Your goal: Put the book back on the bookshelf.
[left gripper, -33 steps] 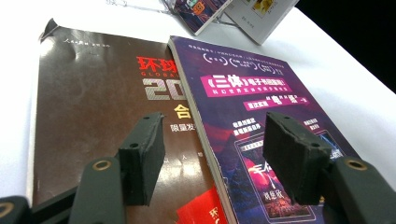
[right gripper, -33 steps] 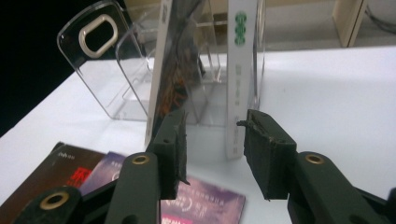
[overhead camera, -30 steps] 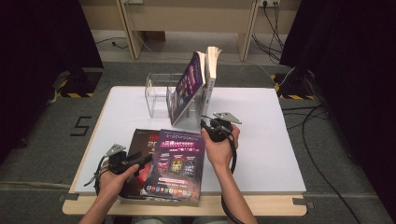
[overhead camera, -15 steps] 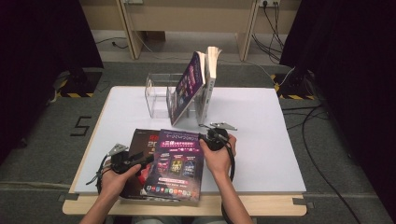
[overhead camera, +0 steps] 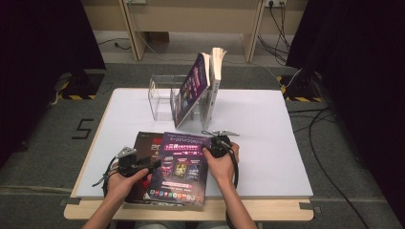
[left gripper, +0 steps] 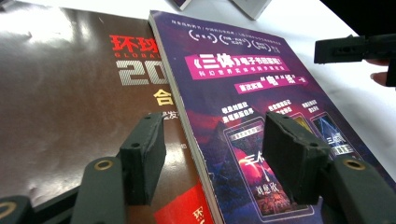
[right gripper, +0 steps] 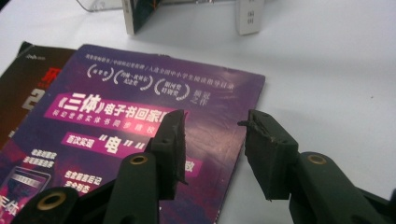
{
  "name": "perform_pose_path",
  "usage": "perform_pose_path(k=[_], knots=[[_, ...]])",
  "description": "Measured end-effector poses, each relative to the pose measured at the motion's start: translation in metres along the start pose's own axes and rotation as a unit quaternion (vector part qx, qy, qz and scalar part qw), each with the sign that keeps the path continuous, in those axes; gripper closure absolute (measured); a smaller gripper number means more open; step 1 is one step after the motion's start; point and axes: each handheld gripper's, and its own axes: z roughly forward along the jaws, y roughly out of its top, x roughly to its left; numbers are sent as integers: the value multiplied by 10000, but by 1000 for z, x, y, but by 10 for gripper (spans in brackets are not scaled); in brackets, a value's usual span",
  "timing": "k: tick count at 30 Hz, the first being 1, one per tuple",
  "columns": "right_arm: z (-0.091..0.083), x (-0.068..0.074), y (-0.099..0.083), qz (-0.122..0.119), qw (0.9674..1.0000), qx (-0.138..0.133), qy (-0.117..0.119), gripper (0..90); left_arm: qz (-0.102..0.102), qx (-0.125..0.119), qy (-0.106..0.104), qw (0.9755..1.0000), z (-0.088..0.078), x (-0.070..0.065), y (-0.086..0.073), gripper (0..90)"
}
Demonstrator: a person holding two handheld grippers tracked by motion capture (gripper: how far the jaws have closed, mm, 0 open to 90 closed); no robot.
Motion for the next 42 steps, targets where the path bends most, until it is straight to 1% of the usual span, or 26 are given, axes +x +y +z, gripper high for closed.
perform_pose_path(k=[4,5,9,11,12,18,22,24,27,29,34,36,38,40,42], knots=[[3,1,-4,-1,10000,54,9,579,29,-15,-7,10000,1,-2,2,390],[4,1,-5,18,10000,83,42,578,35,-12,-3,10000,2,-2,2,390],[6,2,-6,27,9999,90,43,577,3,59,6,10000,5,-1,0,389],[6,3,-7,19,10000,82,33,575,-61,83,-14,9999,7,-1,-1,388],[6,3,-7,24,10000,82,32,574,-52,84,-6,10000,7,-1,-1,388],[7,3,-5,26,9999,95,33,570,-54,121,6,9999,9,0,2,389],[10,0,-5,25,9999,123,-39,568,-34,134,16,9999,10,-1,1,390],[11,0,-5,54,9999,137,-24,566,-36,131,20,9999,10,-1,1,391],[13,0,-3,18,9998,182,-41,560,-42,141,32,9999,10,-1,2,392],[14,0,-2,50,9998,210,-53,558,-35,148,52,9999,10,-1,2,393],[15,0,0,39,9997,235,-74,552,-13,133,118,9998,10,-2,1,395],[16,1,0,1,9997,242,-105,544,5,134,131,9998,10,-2,1,395],[17,1,1,-27,9996,246,-122,543,2,154,107,9998,10,-2,1,396],[18,0,2,9,9996,255,-107,543,-50,158,57,9998,11,-2,1,399],[18,1,2,-6,9996,264,-115,539,-18,157,67,9999,11,-3,1,402]])
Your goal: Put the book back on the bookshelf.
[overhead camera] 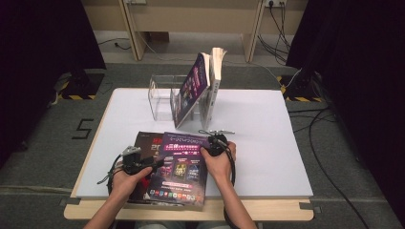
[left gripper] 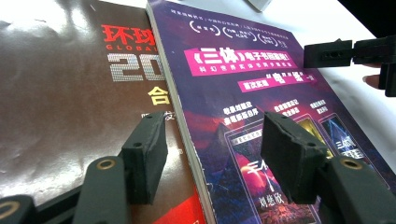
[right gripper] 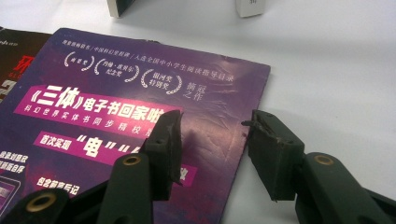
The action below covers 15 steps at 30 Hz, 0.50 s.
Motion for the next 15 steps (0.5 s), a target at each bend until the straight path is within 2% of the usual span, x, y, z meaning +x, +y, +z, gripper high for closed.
perform_pose_path(k=[6,10,15], knots=[[1,3,-1,-120,9999,-11,-70,525,-13,-4,-29,10000,1,-1,-1,408],[1,2,-1,-93,9999,-9,-49,526,-101,4,-108,9999,1,-1,-1,414],[1,3,-1,-116,9999,-11,-66,523,-99,29,-165,9998,2,-3,-1,419]])
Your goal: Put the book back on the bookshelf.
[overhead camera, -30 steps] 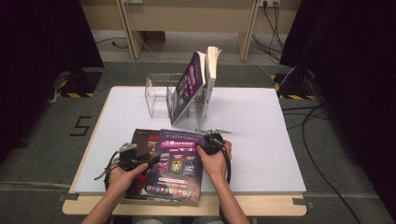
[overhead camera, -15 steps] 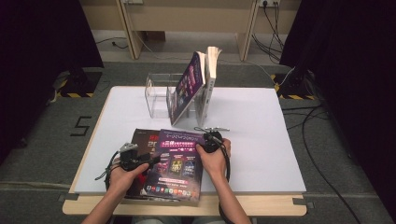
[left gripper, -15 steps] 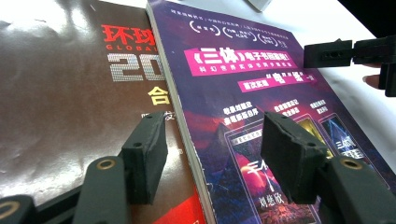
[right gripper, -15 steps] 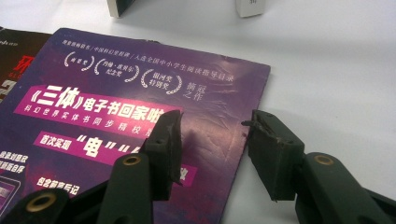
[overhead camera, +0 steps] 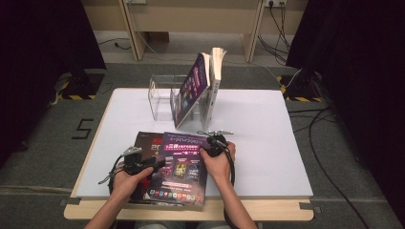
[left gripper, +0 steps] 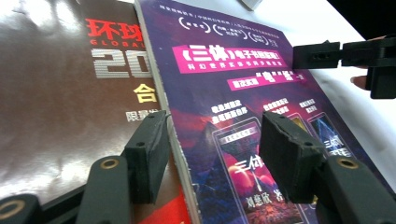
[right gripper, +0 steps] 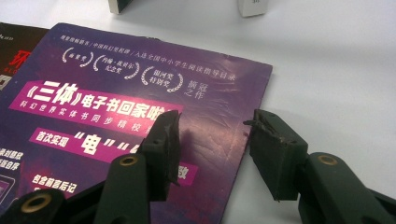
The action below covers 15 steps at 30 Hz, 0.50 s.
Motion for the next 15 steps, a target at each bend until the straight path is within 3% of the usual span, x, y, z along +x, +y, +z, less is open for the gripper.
perform_pose_path(k=[9,15], knots=[[1,-1,-1,20,10000,-78,-9,541,-53,47,70,9999,-1,-2,0,466],[2,-4,3,119,9999,-17,76,540,-19,63,115,9999,0,-4,0,451]])
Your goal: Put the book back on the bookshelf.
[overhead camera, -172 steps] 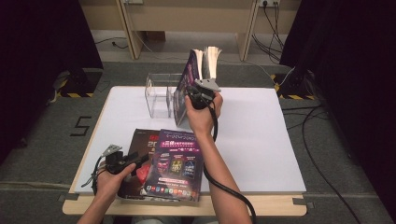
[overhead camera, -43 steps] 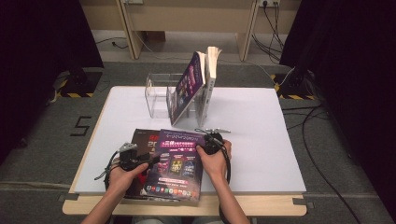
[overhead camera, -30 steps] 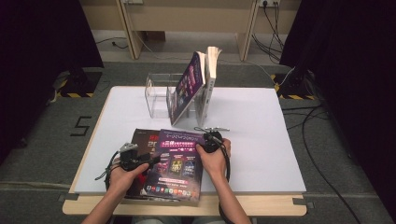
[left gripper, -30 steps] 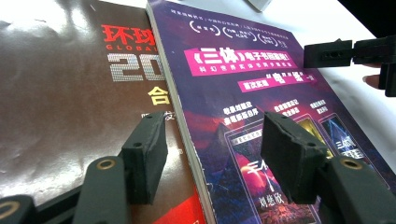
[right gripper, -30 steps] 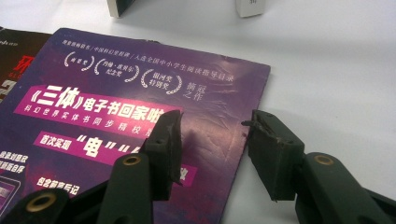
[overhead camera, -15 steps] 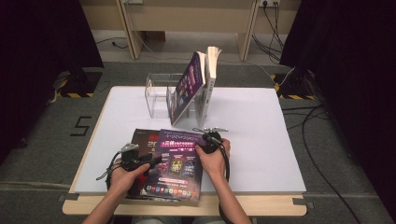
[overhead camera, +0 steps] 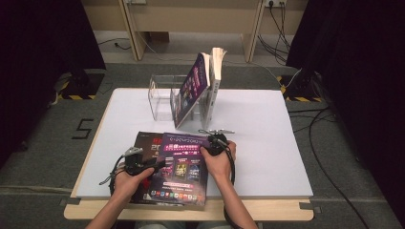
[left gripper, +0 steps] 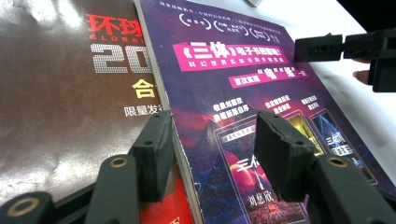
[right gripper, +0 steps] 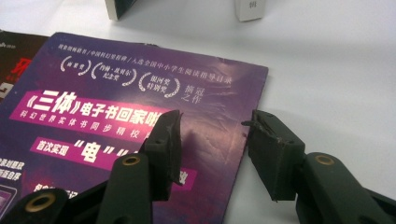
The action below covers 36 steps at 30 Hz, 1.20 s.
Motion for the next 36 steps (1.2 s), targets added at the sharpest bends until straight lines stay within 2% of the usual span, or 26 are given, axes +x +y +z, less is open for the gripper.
perform_pose_path(k=[7,9,15,18,29,31,34,36], knots=[[1,2,2,-23,10000,55,-31,525,-62,8,-11,10000,0,0,1,444],[1,1,2,-23,10000,69,-10,526,-155,-12,-41,9999,0,1,1,455],[2,4,0,-125,9998,15,-125,535,-623,74,-210,9978,-3,4,2,484],[2,6,-1,-119,9998,-34,-180,537,-744,77,-223,9970,-4,3,4,494],[2,7,-4,-126,9996,-112,-241,539,-813,32,-175,9965,-6,2,5,529],[2,7,-4,-130,9995,-130,-252,540,-744,52,-173,9971,-6,1,3,534],[2,7,-5,-119,9995,-148,-257,540,-746,75,-147,9971,-5,0,1,535],[2,8,-5,-117,9994,-166,-270,540,-800,36,-144,9967,-6,-1,2,535]])
